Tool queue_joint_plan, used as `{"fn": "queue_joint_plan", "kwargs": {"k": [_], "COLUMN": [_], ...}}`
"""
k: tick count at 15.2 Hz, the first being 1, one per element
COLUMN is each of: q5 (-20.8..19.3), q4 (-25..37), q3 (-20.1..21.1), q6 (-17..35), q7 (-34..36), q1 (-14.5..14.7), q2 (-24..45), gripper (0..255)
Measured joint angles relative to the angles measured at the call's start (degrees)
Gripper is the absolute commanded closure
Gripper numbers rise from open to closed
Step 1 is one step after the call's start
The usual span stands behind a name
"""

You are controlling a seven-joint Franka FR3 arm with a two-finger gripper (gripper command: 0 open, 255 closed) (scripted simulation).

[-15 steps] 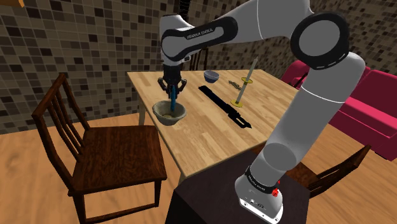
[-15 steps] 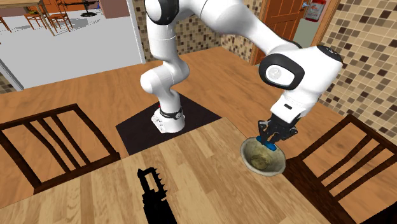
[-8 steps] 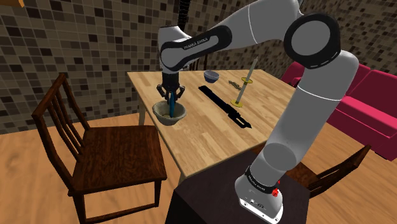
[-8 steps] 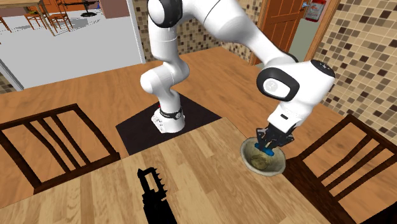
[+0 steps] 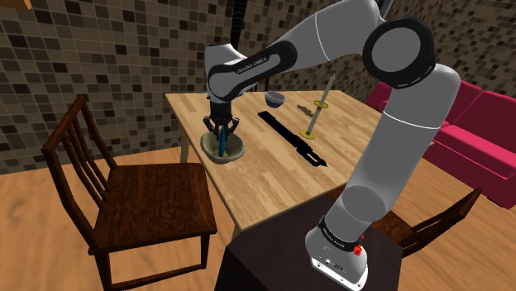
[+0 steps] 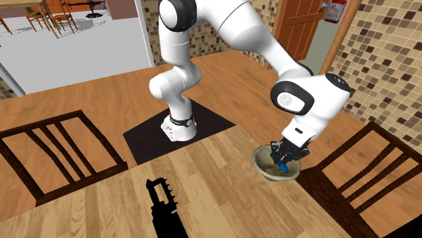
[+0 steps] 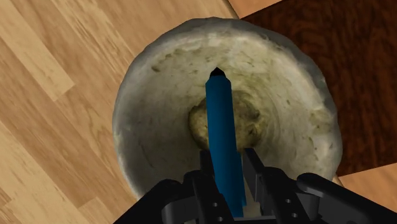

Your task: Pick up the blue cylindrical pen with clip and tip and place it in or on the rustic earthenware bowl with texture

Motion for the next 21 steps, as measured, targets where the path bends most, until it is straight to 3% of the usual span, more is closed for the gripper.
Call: {"fn": "queue_joint_plan", "kwargs": {"k": [3,4,10,15,21], "q5": [0.0,0.0,0.0,0.9,1.0], "q4": [0.0,0.0,0.0,4.1,4.7], "q3": [0.0,0.0,0.0,0.4,0.4], "q6": [0.1,0.1,0.0,-6.1,-6.9], "q7": [0.0,0.0,0.0,-0.6,-0.7], "q1": [0.0,0.0,0.0,0.2,0.2], "q2": [0.0,0.0,0.0,-2.2,-2.3], "gripper": [255,0,0,0,0]}}
